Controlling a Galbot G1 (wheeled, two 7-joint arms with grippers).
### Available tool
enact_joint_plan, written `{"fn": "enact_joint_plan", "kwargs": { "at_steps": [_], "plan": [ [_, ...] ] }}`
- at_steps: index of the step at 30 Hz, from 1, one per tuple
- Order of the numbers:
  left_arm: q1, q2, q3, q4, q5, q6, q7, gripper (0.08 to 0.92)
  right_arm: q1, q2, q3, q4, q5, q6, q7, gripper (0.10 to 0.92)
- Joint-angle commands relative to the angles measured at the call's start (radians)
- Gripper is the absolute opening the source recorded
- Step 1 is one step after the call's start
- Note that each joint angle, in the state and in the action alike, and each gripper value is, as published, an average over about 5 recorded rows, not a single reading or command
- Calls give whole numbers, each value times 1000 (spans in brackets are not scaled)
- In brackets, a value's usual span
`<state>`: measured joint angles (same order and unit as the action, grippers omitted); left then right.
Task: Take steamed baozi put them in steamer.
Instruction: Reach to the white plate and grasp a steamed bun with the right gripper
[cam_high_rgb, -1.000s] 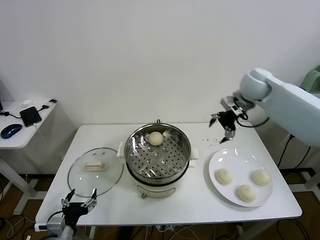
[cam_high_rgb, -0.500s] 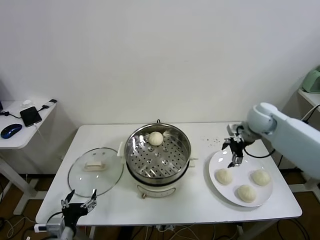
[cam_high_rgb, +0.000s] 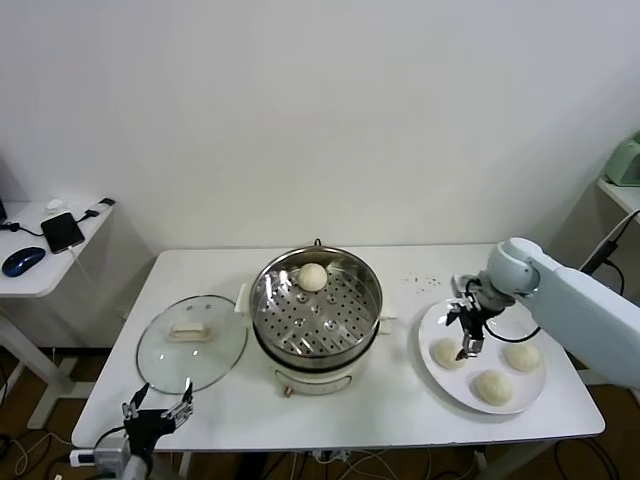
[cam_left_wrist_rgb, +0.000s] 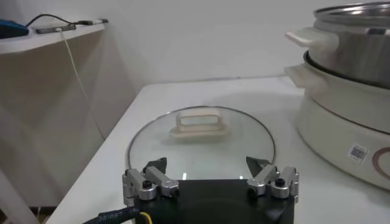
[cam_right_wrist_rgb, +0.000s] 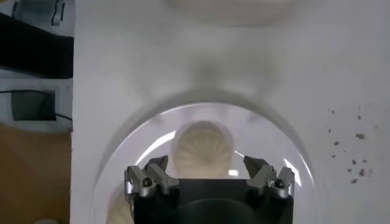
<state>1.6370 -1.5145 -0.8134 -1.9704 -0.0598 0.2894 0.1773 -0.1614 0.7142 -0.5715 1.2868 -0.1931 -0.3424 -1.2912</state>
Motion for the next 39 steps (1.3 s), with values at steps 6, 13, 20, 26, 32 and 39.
{"fn": "enact_joint_plan", "kwargs": {
  "at_steps": [6, 13, 20, 26, 32, 39],
  "plan": [
    [0, -1, 2, 9, 3, -1, -1, 823, -63, 55, 42, -56, -74, 43, 24, 823],
    [1, 0, -2, 11, 4, -1, -2, 823, -65, 82, 47, -78, -105, 53, 32, 823],
    [3, 0, -3, 14, 4, -2, -2, 823, -71, 90, 46, -79, -114, 53, 24, 823],
    [2, -1, -2, 14, 4, -2, -2, 823, -72, 86, 51, -79, -123, 53, 21, 823],
    [1, -1, 0, 18, 5, -3, -3, 823, -83, 84, 60, -79, -124, 50, 32, 817],
    [1, -2, 1, 17, 7, -2, -4, 823, -84, 82, 67, -77, -122, 50, 33, 723]
  ]
}}
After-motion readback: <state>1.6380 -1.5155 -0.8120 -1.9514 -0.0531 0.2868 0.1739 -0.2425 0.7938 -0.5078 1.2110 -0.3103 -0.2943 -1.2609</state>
